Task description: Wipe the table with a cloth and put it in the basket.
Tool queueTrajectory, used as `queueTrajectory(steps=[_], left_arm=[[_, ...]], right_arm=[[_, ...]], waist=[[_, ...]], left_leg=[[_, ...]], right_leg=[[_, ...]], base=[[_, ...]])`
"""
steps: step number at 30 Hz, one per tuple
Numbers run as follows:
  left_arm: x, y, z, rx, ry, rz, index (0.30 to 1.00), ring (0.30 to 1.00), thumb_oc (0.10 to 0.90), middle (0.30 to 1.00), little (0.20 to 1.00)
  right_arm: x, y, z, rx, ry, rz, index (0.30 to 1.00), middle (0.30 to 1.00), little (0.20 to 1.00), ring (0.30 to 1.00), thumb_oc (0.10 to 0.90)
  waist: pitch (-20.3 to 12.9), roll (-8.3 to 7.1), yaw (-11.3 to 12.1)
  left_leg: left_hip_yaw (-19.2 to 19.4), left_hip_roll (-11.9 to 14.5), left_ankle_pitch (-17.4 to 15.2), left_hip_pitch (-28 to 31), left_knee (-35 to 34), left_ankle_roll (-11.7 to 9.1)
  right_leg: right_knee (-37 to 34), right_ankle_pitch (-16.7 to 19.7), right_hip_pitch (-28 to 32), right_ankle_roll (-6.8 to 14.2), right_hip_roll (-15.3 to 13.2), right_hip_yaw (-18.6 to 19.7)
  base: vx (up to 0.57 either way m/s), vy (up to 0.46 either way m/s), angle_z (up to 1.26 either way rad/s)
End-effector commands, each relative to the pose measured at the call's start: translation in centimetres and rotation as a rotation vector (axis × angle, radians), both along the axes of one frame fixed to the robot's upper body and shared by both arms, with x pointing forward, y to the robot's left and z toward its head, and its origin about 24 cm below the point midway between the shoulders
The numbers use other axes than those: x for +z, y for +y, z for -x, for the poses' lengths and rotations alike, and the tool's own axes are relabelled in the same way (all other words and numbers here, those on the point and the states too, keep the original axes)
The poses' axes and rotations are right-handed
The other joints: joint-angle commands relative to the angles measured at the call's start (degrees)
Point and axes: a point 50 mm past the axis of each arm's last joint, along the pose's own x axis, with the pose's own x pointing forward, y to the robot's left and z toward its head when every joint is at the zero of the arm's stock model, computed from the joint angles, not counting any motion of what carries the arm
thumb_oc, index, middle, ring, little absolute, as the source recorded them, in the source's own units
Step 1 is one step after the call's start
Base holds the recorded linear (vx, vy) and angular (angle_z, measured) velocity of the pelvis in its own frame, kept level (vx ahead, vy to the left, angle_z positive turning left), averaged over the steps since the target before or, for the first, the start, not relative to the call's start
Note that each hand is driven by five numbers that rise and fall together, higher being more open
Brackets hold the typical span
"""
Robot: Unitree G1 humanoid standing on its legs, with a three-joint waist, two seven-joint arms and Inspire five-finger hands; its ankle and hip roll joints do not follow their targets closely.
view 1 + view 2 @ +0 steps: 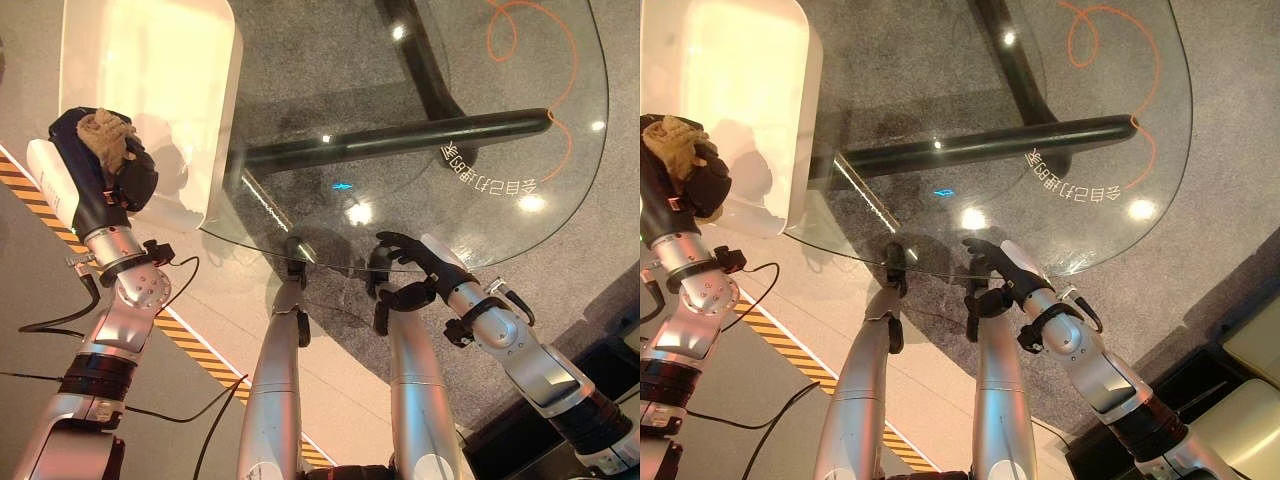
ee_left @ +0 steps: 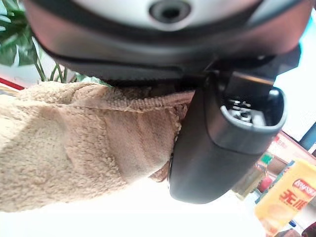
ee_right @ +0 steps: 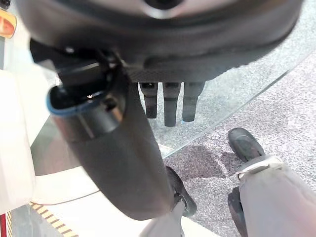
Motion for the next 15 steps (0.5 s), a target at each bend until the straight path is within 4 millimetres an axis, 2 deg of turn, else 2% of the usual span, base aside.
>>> queueTrajectory(steps=[1,5,15], left_arm=[[4.5,1.9,1.0,0.097,-0.177,-0.086,0.300,0.300,0.100,0.300,0.200],[5.3,2.5,0.1,0.144,-0.157,-0.123,0.300,0.300,0.100,0.300,0.200],[6.1,3.9,-0.7,0.202,-0.183,-0.050,0.300,0.300,0.100,0.300,0.200]], right_arm=[[-5.2,0.6,2.1,0.028,0.289,-0.022,0.900,0.900,0.900,0.900,0.800],[-5.5,0.6,1.7,0.018,0.293,-0.046,0.900,0.900,0.900,0.900,0.800],[-5.7,0.3,1.5,0.020,0.283,-0.052,0.900,0.900,0.900,0.900,0.800]], waist=[[-1.44,-1.88,-0.11],[-1.44,-2.72,-0.66],[-1.44,-3.90,-1.71]], left_leg=[[6.03,-2.30,-9.54,-1.96,8.16,2.63],[5.73,-2.21,-9.65,-3.37,8.69,2.43],[5.33,-2.19,-9.61,-5.43,9.08,1.93]], right_leg=[[-11.90,7.80,-0.61,1.49,4.93,0.19],[-11.75,8.24,-1.71,1.67,5.27,0.07],[-11.83,8.80,-3.24,1.74,5.72,0.08]], base=[[0.00,0.000,0.00],[0.00,0.002,-0.02],[0.00,0.010,-0.02]])
